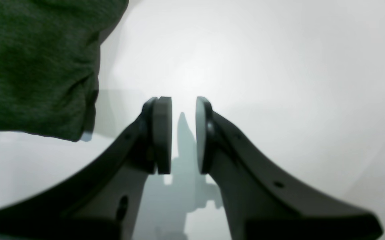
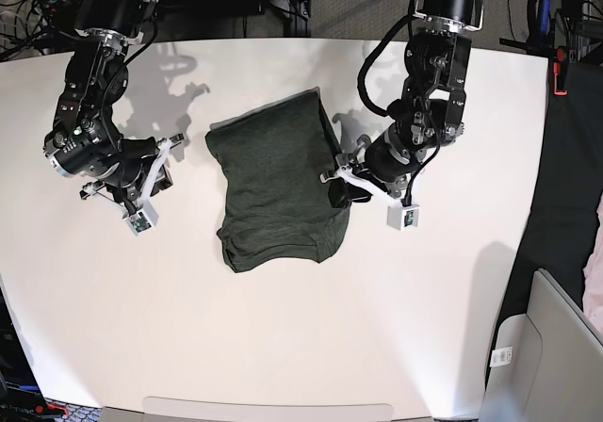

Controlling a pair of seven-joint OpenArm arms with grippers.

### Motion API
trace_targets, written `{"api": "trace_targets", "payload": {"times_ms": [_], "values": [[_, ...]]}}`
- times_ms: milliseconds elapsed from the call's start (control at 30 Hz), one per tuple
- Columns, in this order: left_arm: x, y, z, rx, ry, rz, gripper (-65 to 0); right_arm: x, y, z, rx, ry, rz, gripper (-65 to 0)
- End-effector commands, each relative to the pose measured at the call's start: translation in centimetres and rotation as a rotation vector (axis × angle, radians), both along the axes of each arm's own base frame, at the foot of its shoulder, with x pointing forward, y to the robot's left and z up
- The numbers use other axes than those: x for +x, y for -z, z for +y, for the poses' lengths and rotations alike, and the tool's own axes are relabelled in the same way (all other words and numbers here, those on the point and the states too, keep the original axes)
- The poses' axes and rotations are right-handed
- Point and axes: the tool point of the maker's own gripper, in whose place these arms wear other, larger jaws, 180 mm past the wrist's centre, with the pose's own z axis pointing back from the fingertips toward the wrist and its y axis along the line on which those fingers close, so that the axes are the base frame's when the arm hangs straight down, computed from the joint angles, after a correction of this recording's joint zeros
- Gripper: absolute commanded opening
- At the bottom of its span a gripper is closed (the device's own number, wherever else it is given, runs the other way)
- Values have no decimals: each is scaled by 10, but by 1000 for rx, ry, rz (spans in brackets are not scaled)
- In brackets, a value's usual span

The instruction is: Fold the T-shirt properly

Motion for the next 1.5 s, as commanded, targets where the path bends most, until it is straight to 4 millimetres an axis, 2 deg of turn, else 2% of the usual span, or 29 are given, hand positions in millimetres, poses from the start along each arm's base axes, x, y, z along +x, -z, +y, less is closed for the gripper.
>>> {"api": "trace_targets", "payload": {"times_ms": [0,167,433,600,667,833,1033,1300,1467], "values": [[10,-16,-2,-16,-2,-58,-412,9,-14,0,6,-5,-54,-542],[10,-15,-3,-15,-1,-55,-412,10,-15,0,6,-5,-55,-542],[2,-12,-25,-15,63,-48,-412,10,-15,0,6,-4,-57,-542],[0,-12,-28,-17,70,-45,-419,10,-15,0,6,-4,-56,-542],[0,-12,-29,-20,70,-46,-451,10,-15,0,6,-4,-56,-542],[-1,-10,-38,-47,68,-34,-603,10,-15,0,6,-4,-56,-542],[-8,-10,-46,-52,136,-60,-626,10,-16,-2,1,-3,-57,-542],[-12,-36,-17,-58,60,-132,-626,11,-16,-2,1,-3,-59,-542],[-17,-33,-16,-59,55,-122,-627,12,-17,-2,1,-3,-62,-542]]}}
